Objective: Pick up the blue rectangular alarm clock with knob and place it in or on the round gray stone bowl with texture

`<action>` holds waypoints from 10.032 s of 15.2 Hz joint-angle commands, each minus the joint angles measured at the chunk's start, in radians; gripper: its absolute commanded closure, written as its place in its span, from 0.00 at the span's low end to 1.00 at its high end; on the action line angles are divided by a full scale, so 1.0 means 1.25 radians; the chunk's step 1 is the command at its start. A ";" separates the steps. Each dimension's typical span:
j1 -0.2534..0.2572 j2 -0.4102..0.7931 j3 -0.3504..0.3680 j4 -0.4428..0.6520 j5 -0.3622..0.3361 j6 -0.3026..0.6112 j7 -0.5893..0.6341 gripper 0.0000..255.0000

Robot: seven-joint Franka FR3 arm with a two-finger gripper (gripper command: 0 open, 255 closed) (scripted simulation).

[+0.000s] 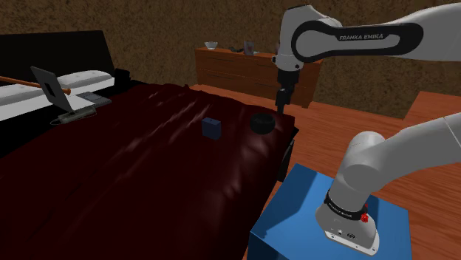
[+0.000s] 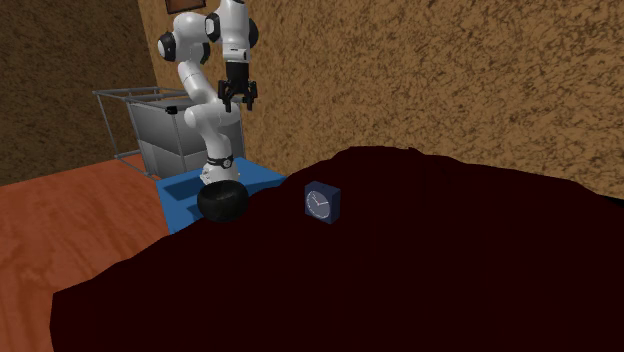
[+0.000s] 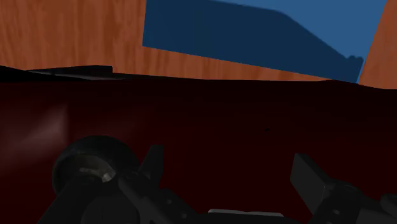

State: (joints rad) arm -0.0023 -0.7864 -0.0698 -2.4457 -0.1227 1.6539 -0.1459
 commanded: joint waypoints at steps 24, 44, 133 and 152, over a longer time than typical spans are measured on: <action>0.046 0.721 -0.053 0.413 0.103 0.317 -0.133 0.00; 0.031 1.032 -0.031 0.682 0.158 0.357 -0.181 0.00; -0.139 0.592 -0.187 0.289 0.099 0.311 -0.488 1.00; -0.139 0.567 -0.184 0.364 0.091 0.211 -0.482 0.00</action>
State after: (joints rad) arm -0.1756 -0.0778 -0.3005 -1.9917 -0.0090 1.9197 -0.7480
